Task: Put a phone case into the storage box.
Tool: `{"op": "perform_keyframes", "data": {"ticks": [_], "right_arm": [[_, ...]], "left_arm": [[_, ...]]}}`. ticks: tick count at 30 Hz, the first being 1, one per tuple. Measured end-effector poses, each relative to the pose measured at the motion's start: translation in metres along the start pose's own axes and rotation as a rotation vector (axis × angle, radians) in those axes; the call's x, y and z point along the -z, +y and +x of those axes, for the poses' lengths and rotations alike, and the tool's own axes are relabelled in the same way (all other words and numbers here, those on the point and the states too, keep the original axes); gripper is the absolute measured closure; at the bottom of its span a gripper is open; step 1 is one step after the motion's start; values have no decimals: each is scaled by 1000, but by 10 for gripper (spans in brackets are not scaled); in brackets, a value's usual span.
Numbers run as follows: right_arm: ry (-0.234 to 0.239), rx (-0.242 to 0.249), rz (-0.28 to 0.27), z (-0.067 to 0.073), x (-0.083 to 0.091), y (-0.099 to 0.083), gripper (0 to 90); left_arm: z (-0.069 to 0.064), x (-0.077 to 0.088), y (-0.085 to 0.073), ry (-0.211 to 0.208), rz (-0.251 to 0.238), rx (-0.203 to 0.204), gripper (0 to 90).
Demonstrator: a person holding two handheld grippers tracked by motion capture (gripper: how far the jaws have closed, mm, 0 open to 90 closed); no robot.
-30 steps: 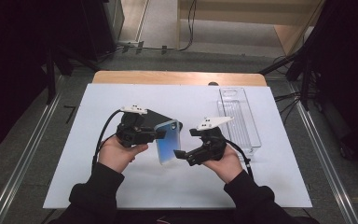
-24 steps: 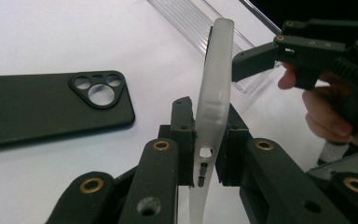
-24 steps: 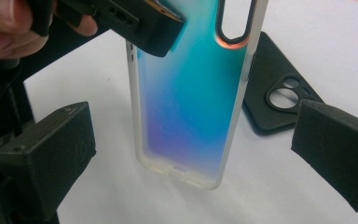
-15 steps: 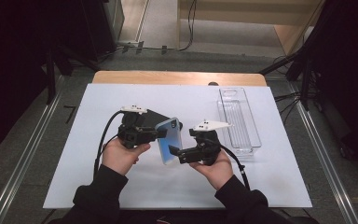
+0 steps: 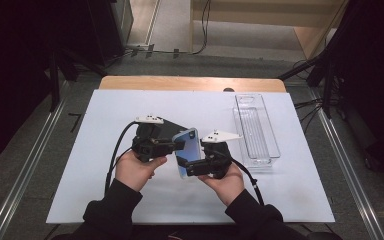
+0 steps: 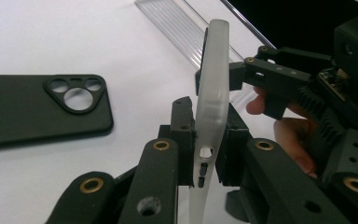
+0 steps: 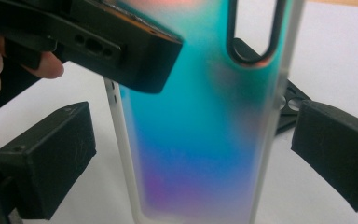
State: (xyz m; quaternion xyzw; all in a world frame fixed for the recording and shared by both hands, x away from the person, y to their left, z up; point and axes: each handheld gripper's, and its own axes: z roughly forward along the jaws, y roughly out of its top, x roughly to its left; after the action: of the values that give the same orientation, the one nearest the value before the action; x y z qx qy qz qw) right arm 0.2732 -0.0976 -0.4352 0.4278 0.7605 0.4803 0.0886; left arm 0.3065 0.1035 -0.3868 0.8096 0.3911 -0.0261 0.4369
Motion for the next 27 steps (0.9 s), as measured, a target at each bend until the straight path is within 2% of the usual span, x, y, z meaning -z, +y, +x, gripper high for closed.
{"op": "perform_keyframes", "data": {"ticks": [5,9,15,20,27], "right_arm": [[-19,-1,4,2,-4,-1,0],[-32,3,-13,2,-3,-2,146],[-25,2,-9,2,-4,-3,160],[-30,-6,1,-1,-4,-3,161],[-42,-12,9,-8,-4,-3,161]], "left_arm": [[-5,-4,-1,-16,6,-13,802],[-8,-6,-1,-15,5,-14,801],[-8,-4,-1,-30,4,-18,780],[-7,4,2,-46,-36,-12,695],[-1,12,4,-49,-60,-11,565]]}}
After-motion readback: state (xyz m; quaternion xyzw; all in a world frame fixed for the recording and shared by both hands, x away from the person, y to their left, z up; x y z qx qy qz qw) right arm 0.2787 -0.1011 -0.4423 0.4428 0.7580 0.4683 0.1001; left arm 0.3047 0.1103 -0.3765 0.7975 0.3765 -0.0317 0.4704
